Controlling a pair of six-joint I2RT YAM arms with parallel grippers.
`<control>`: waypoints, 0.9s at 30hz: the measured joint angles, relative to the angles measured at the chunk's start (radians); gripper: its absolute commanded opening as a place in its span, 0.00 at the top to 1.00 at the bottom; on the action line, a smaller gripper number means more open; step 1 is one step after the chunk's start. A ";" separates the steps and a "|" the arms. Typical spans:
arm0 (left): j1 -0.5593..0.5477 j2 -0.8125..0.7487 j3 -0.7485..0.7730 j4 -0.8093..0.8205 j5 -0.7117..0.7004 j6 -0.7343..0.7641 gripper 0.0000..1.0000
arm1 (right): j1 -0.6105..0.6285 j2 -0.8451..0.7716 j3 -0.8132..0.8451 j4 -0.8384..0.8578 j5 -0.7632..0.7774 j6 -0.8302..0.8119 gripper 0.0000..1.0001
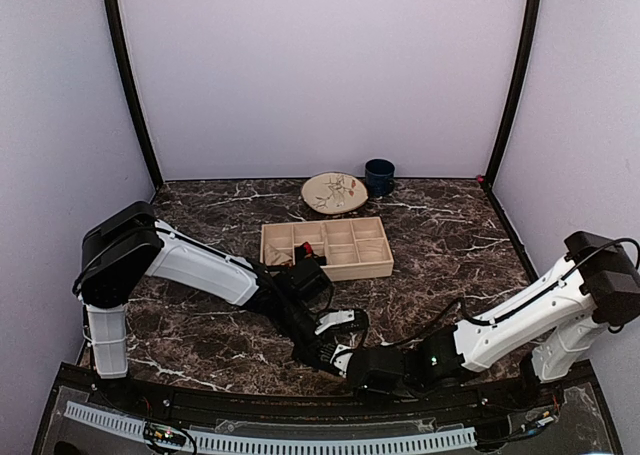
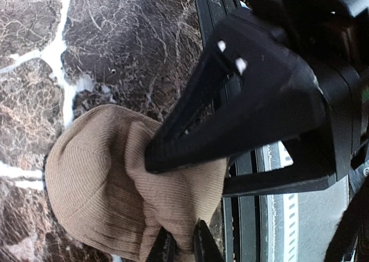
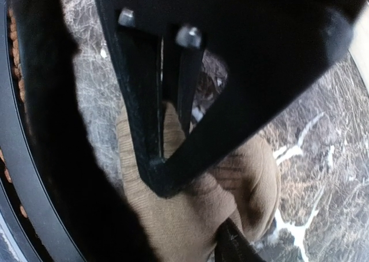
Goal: Roll the socks
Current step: Roll the sock at the center of the board.
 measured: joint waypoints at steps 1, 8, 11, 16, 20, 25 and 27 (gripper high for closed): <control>0.001 0.000 0.000 -0.001 0.002 0.000 0.91 | -0.007 0.001 0.000 0.002 -0.010 -0.001 0.77; 0.013 0.000 0.000 -0.005 0.005 -0.006 0.81 | -0.042 -0.006 0.000 0.012 -0.087 0.011 0.92; 0.019 0.000 0.000 0.001 0.003 -0.024 0.66 | -0.057 -0.011 0.000 0.011 -0.120 0.027 0.93; 0.043 -0.002 -0.012 0.042 -0.025 -0.074 0.52 | -0.081 -0.019 -0.003 0.018 -0.169 0.056 0.93; 0.060 -0.011 -0.025 0.078 -0.044 -0.119 0.46 | -0.096 -0.026 -0.014 0.039 -0.200 0.082 0.93; 0.061 -0.018 -0.035 0.108 -0.068 -0.150 0.45 | -0.109 -0.042 -0.033 0.058 -0.224 0.112 0.94; 0.061 -0.019 -0.039 0.121 -0.075 -0.158 0.44 | -0.111 -0.055 -0.044 0.058 -0.228 0.122 0.94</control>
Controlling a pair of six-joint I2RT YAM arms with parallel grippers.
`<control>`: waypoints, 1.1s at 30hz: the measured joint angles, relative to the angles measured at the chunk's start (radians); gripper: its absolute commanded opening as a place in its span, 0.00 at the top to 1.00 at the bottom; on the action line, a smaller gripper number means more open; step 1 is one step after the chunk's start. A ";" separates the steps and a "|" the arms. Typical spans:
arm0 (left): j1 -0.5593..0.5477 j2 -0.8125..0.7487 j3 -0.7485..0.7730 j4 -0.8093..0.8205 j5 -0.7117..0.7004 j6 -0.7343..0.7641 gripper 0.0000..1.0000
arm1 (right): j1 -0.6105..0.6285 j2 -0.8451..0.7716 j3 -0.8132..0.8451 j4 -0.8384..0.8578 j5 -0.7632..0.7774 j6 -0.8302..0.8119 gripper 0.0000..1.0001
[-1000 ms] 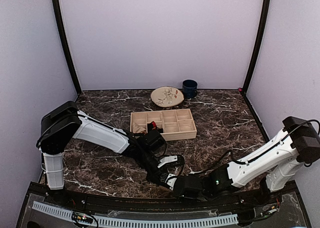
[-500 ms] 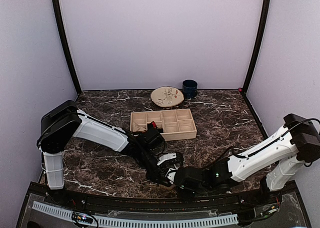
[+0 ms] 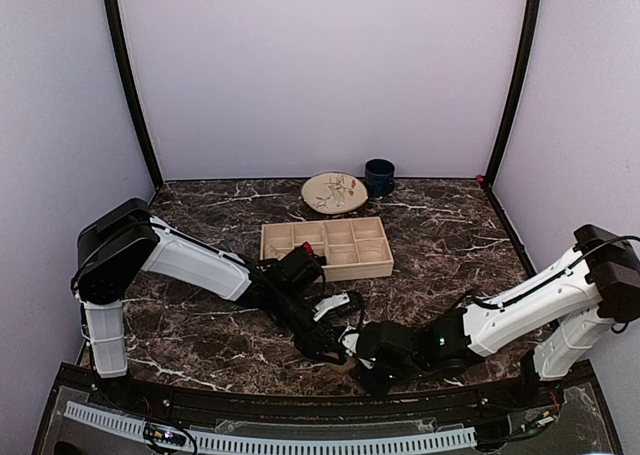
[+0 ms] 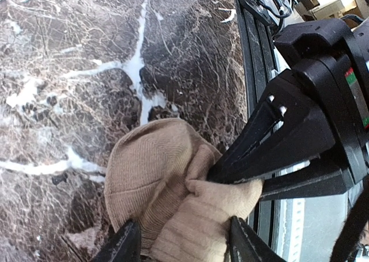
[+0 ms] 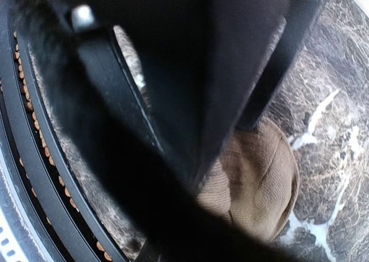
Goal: Roll the socks
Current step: Roll the sock at the center of the board.
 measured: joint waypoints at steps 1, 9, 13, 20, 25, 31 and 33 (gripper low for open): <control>0.000 -0.002 -0.004 0.008 -0.002 -0.003 0.44 | -0.002 -0.005 -0.005 0.000 -0.002 0.006 0.94; 0.000 -0.020 -0.041 0.058 -0.032 -0.021 0.44 | -0.006 -0.029 -0.026 0.001 -0.005 0.042 0.94; 0.000 -0.021 -0.042 0.059 -0.041 -0.021 0.44 | -0.006 -0.040 -0.033 -0.002 -0.003 0.051 0.94; 0.000 -0.037 -0.069 0.082 -0.084 -0.031 0.44 | -0.010 -0.048 -0.044 0.005 -0.002 0.069 0.95; 0.035 -0.071 -0.108 0.106 -0.145 -0.058 0.42 | -0.011 -0.059 -0.055 0.002 -0.021 0.082 0.95; 0.081 -0.092 -0.117 0.121 -0.217 -0.089 0.42 | -0.032 -0.083 -0.071 0.000 -0.085 0.098 0.95; 0.084 -0.096 -0.123 0.126 -0.228 -0.097 0.42 | -0.053 -0.097 -0.082 0.000 -0.115 0.102 0.95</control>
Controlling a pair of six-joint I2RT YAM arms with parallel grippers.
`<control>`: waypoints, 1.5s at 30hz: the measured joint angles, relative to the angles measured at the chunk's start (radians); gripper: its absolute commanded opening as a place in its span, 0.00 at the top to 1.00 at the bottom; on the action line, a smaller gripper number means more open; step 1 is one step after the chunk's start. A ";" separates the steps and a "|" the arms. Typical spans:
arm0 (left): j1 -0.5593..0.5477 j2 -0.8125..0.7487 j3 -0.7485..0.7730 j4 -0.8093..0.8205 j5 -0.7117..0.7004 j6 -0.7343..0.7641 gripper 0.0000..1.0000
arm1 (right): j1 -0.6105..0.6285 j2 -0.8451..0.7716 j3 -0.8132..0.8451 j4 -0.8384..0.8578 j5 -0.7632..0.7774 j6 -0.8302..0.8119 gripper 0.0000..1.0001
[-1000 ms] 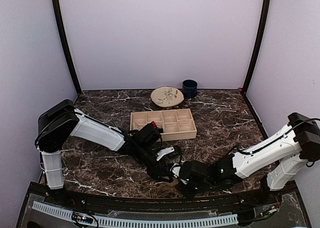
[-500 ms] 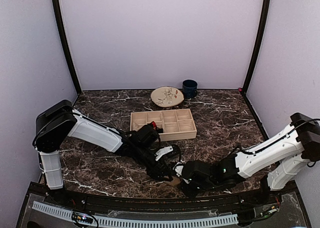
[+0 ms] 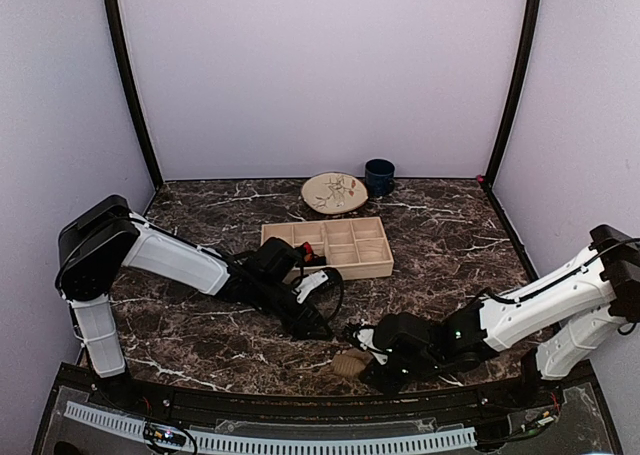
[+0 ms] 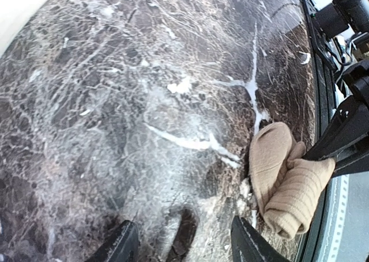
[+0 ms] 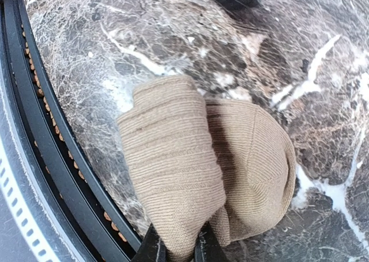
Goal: Roll the socks
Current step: Roll the sock at the center of the board.
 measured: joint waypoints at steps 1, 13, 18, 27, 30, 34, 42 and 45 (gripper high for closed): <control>0.000 -0.003 -0.005 0.005 -0.007 -0.003 0.42 | -0.011 -0.005 -0.003 -0.001 -0.015 0.002 0.95; 0.002 -0.183 -0.175 -0.004 -0.039 -0.023 0.42 | -0.213 0.030 -0.010 0.042 -0.338 0.032 0.95; -0.034 -0.233 -0.166 -0.011 -0.027 -0.017 0.34 | -0.275 0.074 0.000 0.078 -0.484 0.051 0.95; -0.127 -0.225 -0.124 -0.036 -0.047 0.041 0.28 | -0.339 0.121 0.001 0.108 -0.661 0.100 0.94; -0.140 -0.219 -0.104 -0.040 -0.071 0.073 0.28 | -0.352 0.137 0.002 0.116 -0.711 0.115 0.94; -0.168 -0.198 -0.074 -0.044 -0.100 0.129 0.28 | -0.366 0.143 0.002 0.113 -0.748 0.126 0.94; -0.217 -0.178 -0.061 -0.074 -0.121 0.223 0.28 | -0.396 0.159 0.001 0.115 -0.804 0.148 0.95; -0.237 -0.172 -0.058 -0.080 -0.127 0.245 0.28 | -0.403 0.164 0.001 0.116 -0.819 0.153 0.95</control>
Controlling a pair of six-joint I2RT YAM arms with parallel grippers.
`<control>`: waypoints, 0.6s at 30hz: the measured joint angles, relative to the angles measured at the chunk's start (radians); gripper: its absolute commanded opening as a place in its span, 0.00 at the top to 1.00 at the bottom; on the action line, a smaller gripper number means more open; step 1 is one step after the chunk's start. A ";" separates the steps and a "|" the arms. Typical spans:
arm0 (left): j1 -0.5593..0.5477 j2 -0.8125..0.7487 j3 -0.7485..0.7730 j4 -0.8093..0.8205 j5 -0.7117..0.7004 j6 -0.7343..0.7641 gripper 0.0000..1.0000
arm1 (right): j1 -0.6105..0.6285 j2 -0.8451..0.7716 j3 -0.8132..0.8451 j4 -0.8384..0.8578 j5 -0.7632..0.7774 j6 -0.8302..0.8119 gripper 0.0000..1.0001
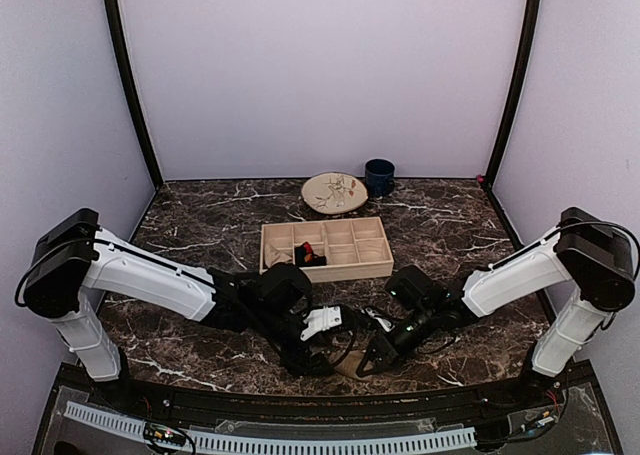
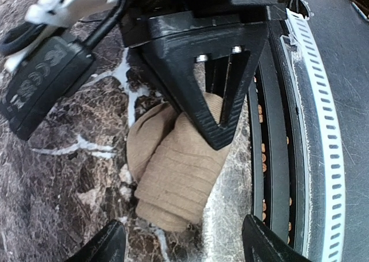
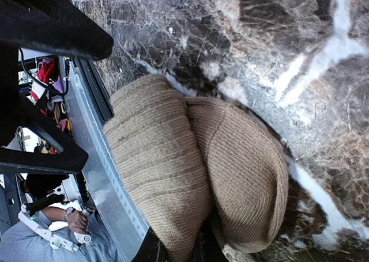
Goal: Roll the socks
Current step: Roll the sock at the center of the board.
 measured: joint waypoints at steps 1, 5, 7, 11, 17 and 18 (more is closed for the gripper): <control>-0.004 0.005 0.004 -0.003 -0.002 0.005 0.28 | -0.002 0.001 0.000 0.001 -0.003 0.001 0.95; -0.023 0.029 0.031 -0.011 -0.008 0.027 0.28 | -0.003 0.004 0.000 0.003 -0.012 0.002 0.95; -0.033 0.037 0.044 -0.012 -0.014 0.039 0.28 | -0.005 0.006 0.000 0.003 -0.019 0.002 0.95; -0.049 0.054 0.062 -0.012 -0.017 0.054 0.30 | -0.006 0.007 -0.002 0.005 -0.027 0.003 0.95; -0.067 0.079 0.064 -0.014 -0.024 0.068 0.31 | -0.008 0.008 -0.017 0.025 -0.043 0.008 0.95; -0.070 0.084 0.064 -0.014 -0.028 0.070 0.31 | -0.008 0.008 -0.019 0.028 -0.047 0.010 0.95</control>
